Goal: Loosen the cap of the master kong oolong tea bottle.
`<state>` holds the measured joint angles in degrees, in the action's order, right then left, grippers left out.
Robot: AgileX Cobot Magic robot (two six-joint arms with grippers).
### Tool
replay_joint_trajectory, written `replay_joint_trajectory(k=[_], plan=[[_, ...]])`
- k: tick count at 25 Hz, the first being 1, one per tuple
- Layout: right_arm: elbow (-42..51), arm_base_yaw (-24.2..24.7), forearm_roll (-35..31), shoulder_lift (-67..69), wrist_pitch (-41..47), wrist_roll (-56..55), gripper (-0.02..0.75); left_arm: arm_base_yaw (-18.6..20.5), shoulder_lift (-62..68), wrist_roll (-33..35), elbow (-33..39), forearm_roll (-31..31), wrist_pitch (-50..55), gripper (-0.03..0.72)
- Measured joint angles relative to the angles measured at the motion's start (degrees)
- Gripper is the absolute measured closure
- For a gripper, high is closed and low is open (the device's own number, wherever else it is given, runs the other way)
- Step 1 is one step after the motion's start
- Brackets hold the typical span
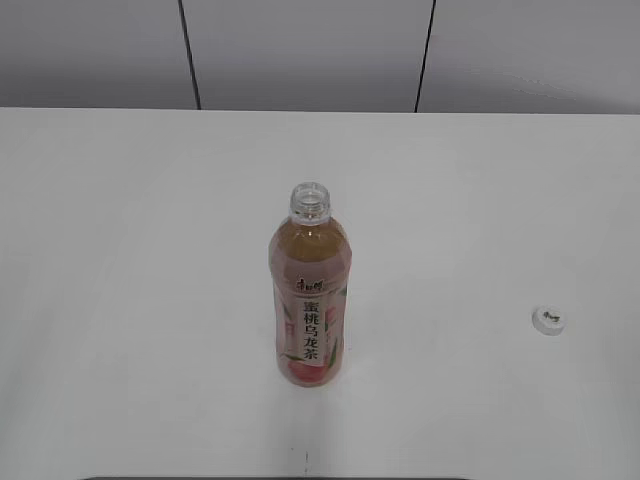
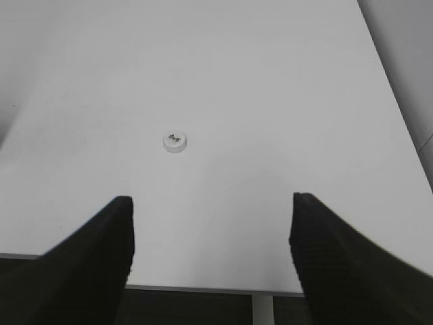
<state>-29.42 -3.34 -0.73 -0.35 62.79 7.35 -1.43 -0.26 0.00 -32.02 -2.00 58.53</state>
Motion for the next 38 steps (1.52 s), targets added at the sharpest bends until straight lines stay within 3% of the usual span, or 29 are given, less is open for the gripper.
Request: replay_joint_trajectory(k=[38], plan=[[0.0, 0.0, 0.0, 0.0, 0.1, 0.0, 0.194, 0.0, -0.1, 0.0, 0.1, 0.0, 0.1, 0.265]])
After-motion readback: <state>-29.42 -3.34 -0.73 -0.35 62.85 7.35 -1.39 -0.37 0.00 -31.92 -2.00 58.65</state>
